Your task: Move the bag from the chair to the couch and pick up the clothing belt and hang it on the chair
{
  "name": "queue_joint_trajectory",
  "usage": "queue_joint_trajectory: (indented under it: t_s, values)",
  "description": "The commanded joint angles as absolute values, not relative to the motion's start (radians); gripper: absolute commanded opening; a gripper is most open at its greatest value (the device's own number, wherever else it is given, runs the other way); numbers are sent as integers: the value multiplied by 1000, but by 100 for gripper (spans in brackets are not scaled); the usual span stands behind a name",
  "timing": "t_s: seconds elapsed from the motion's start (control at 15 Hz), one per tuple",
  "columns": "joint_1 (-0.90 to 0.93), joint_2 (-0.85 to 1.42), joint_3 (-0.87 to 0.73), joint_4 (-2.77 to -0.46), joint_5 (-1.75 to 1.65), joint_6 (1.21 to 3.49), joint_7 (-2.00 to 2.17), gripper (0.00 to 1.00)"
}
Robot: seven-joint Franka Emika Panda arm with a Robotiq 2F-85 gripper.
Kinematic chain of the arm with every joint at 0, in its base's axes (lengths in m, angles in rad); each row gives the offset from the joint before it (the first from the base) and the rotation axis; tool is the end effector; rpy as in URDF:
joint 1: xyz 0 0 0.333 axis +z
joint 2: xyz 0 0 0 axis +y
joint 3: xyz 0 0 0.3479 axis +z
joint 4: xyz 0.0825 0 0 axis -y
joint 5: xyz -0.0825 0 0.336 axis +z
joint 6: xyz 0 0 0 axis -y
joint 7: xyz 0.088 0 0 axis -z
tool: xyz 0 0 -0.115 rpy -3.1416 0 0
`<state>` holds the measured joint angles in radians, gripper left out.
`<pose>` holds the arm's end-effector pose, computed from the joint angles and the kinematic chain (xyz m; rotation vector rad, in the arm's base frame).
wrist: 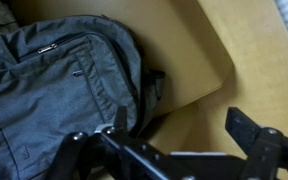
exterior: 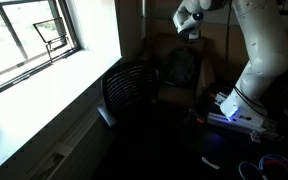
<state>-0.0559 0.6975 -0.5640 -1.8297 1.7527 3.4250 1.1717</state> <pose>0.4517 -0.3933 0.3271 0.3437 2.5087 -1.0824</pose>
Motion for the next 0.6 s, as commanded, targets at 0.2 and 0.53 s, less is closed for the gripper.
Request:
queue_joint_trajectory:
  t_s: [0.2,0.53]
  values:
    - [66,552,-623,-1893,1786,3204,1038,100]
    - [271,358,-715,-1974,1975,3118,789,100]
